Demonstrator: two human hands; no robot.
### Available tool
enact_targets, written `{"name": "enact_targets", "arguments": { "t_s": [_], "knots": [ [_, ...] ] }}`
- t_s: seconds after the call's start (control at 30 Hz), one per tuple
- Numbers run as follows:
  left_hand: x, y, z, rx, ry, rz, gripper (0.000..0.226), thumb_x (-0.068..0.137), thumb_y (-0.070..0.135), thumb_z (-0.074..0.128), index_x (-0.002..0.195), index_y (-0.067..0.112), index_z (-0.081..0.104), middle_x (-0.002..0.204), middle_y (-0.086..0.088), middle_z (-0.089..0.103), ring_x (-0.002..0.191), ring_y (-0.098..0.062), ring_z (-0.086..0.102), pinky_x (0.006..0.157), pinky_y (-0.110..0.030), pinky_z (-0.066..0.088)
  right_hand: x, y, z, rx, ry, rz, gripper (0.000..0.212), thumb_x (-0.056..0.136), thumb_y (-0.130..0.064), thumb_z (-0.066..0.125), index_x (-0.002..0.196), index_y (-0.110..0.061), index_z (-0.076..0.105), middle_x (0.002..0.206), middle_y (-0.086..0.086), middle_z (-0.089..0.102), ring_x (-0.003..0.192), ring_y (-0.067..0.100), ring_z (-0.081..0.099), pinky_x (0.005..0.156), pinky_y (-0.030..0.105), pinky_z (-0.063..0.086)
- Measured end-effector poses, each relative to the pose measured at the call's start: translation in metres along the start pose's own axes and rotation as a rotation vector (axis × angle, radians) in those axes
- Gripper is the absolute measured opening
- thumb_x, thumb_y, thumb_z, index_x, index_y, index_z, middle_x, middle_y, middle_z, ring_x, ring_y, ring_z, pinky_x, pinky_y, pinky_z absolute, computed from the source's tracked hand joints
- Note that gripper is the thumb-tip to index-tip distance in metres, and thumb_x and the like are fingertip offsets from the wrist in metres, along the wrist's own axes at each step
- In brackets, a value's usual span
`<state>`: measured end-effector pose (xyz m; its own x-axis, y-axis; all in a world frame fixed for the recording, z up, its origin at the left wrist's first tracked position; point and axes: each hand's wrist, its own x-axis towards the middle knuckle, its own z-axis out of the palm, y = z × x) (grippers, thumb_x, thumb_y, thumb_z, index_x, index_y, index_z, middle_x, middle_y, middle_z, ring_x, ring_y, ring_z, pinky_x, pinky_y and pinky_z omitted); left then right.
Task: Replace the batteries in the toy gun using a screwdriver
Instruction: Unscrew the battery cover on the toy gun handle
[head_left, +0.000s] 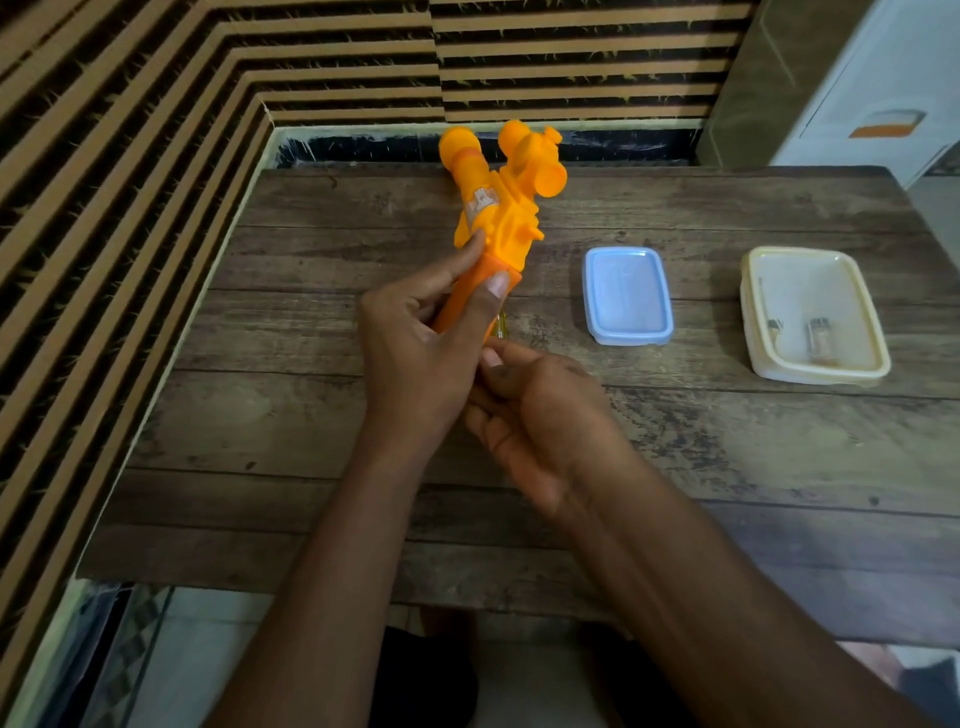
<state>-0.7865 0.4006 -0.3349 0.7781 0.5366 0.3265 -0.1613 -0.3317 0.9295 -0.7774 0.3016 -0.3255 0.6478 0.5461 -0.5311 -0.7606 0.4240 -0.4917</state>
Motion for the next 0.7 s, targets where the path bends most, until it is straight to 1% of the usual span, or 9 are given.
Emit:
{"name": "enact_targets", "arguments": {
  "t_s": [0.07,0.2,0.3,0.37,0.5,0.57,0.63,0.7],
  "knots": [
    [0.0003,-0.0006,0.0002,0.001,-0.001,0.003,0.038,0.094,0.01,0.078,0.131,0.006,0.07,0.119,0.003,0.076,0.112,-0.006,0.074,0.093,-0.025,0.06,0.0016,0.0014,-0.0002,-0.001,0.003,-0.009,0.038,0.107,0.006,0.034,0.134,0.009,0.061,0.135,0.028,0.066,0.115,0.03,0.067,0.097,0.036,0.056],
    [-0.0003,-0.0013,-0.0009,-0.005,-0.013,-0.013,0.039,0.093,0.01,0.079,0.131,0.007,0.071,0.116,0.005,0.076,0.11,-0.006,0.075,0.09,-0.022,0.06,0.0041,0.0033,-0.0004,-0.02,0.017,-0.008,0.039,0.107,0.006,0.035,0.134,0.006,0.063,0.135,0.025,0.067,0.121,0.03,0.067,0.097,0.034,0.056],
    [-0.0007,-0.0021,-0.0004,0.002,-0.019,-0.009,0.039,0.093,0.009,0.079,0.131,0.005,0.07,0.117,0.003,0.077,0.11,-0.008,0.075,0.091,-0.024,0.061,0.0044,0.0029,-0.0008,-0.031,0.035,-0.003,0.039,0.107,0.006,0.034,0.132,0.004,0.065,0.135,0.026,0.066,0.128,0.034,0.065,0.097,0.034,0.055],
    [-0.0004,-0.0029,-0.0003,0.012,-0.019,0.0,0.039,0.093,0.009,0.079,0.131,0.005,0.07,0.115,0.003,0.077,0.109,-0.007,0.076,0.089,-0.023,0.061,0.0046,0.0025,-0.0011,-0.033,0.042,0.001,0.038,0.107,0.006,0.035,0.131,0.003,0.065,0.135,0.025,0.066,0.132,0.036,0.062,0.097,0.035,0.055],
    [-0.0006,-0.0021,0.0004,0.009,-0.018,-0.003,0.04,0.093,0.009,0.079,0.132,0.006,0.07,0.117,0.004,0.076,0.11,-0.007,0.075,0.09,-0.02,0.059,0.004,0.0012,-0.001,-0.033,0.031,0.01,0.037,0.107,0.006,0.035,0.128,0.002,0.066,0.137,0.025,0.065,0.132,0.034,0.062,0.1,0.038,0.055],
    [-0.0006,-0.0013,0.0003,0.004,-0.021,-0.009,0.04,0.093,0.009,0.079,0.132,0.006,0.07,0.115,0.007,0.075,0.109,-0.005,0.075,0.089,-0.019,0.059,0.0033,0.0005,-0.0005,-0.026,0.027,0.013,0.038,0.107,0.006,0.035,0.127,0.002,0.066,0.138,0.025,0.065,0.13,0.032,0.063,0.099,0.037,0.055],
    [-0.0008,-0.0011,0.0004,0.001,-0.027,-0.013,0.04,0.093,0.009,0.078,0.132,0.008,0.069,0.114,0.008,0.075,0.109,-0.004,0.075,0.088,-0.019,0.059,0.0028,0.0002,0.0,-0.021,0.029,0.016,0.038,0.106,0.006,0.035,0.122,-0.001,0.069,0.138,0.025,0.065,0.133,0.034,0.061,0.095,0.034,0.055],
    [-0.0011,-0.002,0.0008,-0.004,-0.027,-0.013,0.04,0.093,0.009,0.078,0.132,0.008,0.069,0.115,0.005,0.076,0.109,-0.006,0.075,0.089,-0.021,0.06,0.0031,-0.0001,0.0002,-0.015,0.039,0.021,0.037,0.106,0.006,0.036,0.115,-0.004,0.07,0.139,0.025,0.064,0.136,0.036,0.058,0.094,0.033,0.055]
  ]
}}
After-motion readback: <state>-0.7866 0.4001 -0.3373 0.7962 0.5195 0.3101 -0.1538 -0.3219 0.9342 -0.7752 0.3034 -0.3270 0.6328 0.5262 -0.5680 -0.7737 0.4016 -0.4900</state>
